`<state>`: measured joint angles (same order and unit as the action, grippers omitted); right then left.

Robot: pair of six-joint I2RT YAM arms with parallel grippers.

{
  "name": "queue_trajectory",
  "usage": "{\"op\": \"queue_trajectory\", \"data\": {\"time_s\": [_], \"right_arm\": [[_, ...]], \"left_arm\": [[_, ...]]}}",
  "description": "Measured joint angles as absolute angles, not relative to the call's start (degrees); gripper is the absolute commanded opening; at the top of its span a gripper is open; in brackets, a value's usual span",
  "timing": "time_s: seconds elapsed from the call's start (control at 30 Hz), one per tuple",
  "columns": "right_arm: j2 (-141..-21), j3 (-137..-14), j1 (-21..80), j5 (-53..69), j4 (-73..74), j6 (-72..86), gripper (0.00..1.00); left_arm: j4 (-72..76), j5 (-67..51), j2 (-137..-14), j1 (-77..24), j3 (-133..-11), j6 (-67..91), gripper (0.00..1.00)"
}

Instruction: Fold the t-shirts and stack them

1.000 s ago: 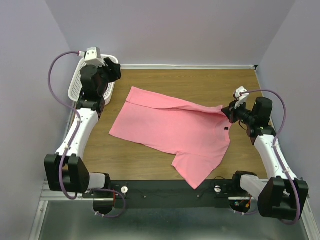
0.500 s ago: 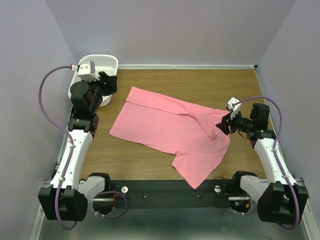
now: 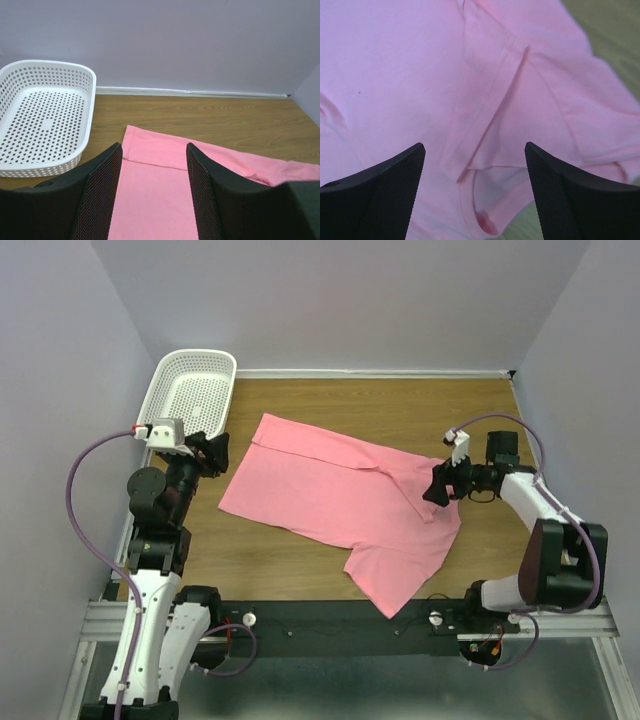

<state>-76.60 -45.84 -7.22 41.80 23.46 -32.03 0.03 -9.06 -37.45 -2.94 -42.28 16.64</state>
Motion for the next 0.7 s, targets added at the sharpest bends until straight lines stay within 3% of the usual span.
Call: {"op": "queue_trajectory", "data": {"time_s": [0.4, 0.7], "right_arm": [[-97.71, -59.31, -2.83, 39.24, 24.84, -22.35, 0.73], [-102.59, -60.71, -1.67, 38.39, 24.91, -19.33, 0.61]], "left_arm": [[-2.07, -11.03, -33.61, -2.96, -39.40, 15.42, 0.63], [-2.35, -11.44, -32.93, -2.94, -39.40, 15.20, 0.63]]}}
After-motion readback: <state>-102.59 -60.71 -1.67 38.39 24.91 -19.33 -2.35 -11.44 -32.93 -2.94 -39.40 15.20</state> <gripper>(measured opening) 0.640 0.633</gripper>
